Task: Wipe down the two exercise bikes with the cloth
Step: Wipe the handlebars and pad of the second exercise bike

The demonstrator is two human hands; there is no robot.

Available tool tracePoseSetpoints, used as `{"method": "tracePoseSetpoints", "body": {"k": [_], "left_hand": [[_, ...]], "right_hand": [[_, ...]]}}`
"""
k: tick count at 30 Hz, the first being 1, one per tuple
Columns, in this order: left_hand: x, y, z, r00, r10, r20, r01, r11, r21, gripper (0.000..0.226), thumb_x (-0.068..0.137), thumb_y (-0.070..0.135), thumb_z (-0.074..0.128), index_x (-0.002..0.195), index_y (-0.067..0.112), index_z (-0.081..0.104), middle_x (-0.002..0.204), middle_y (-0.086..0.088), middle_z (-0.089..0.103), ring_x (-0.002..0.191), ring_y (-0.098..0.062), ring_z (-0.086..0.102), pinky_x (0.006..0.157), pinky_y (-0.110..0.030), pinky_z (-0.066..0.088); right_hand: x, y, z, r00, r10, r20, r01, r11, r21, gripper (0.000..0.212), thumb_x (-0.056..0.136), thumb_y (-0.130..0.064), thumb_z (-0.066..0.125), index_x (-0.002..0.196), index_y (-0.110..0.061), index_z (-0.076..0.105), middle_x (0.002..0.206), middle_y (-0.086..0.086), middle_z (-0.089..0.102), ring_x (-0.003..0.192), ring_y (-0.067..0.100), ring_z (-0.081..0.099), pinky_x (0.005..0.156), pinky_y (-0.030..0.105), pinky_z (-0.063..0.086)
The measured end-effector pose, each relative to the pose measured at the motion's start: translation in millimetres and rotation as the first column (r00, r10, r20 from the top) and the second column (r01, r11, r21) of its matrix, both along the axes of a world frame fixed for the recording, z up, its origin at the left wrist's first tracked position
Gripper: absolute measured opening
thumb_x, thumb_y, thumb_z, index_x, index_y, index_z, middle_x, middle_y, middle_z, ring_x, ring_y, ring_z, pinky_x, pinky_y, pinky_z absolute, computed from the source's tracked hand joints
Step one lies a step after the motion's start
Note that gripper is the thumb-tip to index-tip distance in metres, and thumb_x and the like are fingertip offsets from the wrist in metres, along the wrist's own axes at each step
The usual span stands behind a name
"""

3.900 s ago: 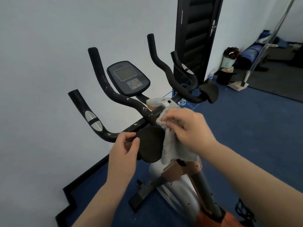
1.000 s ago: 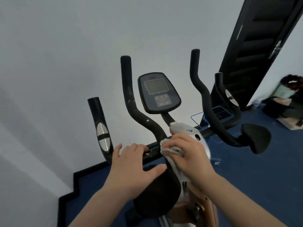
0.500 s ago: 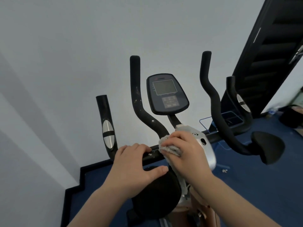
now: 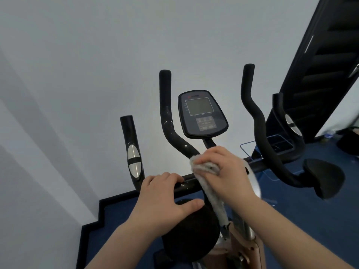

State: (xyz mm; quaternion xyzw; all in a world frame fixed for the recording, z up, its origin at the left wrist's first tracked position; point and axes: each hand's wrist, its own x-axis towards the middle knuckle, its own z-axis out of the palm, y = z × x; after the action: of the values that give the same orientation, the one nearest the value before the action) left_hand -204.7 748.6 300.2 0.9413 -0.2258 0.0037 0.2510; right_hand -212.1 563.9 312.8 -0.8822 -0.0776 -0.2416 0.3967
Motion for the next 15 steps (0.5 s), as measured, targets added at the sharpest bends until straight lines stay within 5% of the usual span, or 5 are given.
{"method": "tracePoseSetpoints", "body": {"k": [3,5,8,11,15], "left_hand": [[1,-1,0,1.000,-0.007,-0.022,0.008,1.000,0.007,0.070,0.056,0.090,0.035,0.106,0.043,0.050,0.096,0.025,0.048,0.096,-0.002,0.039,0.091,-0.022,0.022],[1,0,1,0.999,-0.005,-0.031,0.005,1.000,0.005,0.073,0.056,0.091,0.036,0.108,0.042,0.050,0.096,0.025,0.047,0.095,-0.002,0.037,0.089,-0.023,0.023],[-1,0,4,0.999,-0.011,-0.044,0.011,1.000,0.013,0.071,0.057,0.089,0.039,0.109,0.042,0.051,0.096,0.025,0.047,0.092,0.002,0.033,0.088,-0.022,0.022],[-1,3,10,1.000,0.010,-0.024,-0.012,0.996,-0.087,0.060,0.063,0.082,0.044,0.105,0.042,0.056,0.097,0.027,0.052,0.097,0.006,0.037,0.089,-0.022,0.027],[29,23,31,0.929,0.275,0.247,-0.164,0.906,-0.390,0.027,0.086,0.038,0.059,0.110,0.026,0.063,0.113,0.013,0.060,0.108,-0.007,0.052,0.098,-0.038,0.041]], "right_hand": [[12,4,-4,0.994,0.094,0.050,-0.079,0.966,-0.248,0.013,0.074,-0.014,0.077,0.084,-0.021,0.074,0.086,-0.009,0.060,0.085,0.008,0.051,0.073,0.013,0.039],[27,6,2,0.993,0.103,0.061,-0.086,0.969,-0.233,0.013,0.074,-0.011,0.078,0.083,-0.019,0.074,0.084,-0.005,0.062,0.083,0.012,0.054,0.071,0.023,0.045],[49,8,11,0.998,-0.050,0.049,0.048,0.998,0.030,0.007,0.076,-0.019,0.077,0.080,-0.022,0.073,0.083,-0.006,0.066,0.082,0.009,0.060,0.077,0.023,0.047],[51,-9,18,0.955,-0.297,-0.019,0.286,0.899,0.333,0.008,0.079,-0.027,0.075,0.079,-0.031,0.069,0.086,-0.012,0.067,0.084,0.002,0.062,0.082,0.022,0.049],[32,-11,17,0.999,0.001,0.045,-0.001,1.000,0.006,0.017,0.073,-0.022,0.080,0.085,-0.030,0.070,0.090,-0.017,0.060,0.087,0.000,0.058,0.077,0.008,0.043]]}}
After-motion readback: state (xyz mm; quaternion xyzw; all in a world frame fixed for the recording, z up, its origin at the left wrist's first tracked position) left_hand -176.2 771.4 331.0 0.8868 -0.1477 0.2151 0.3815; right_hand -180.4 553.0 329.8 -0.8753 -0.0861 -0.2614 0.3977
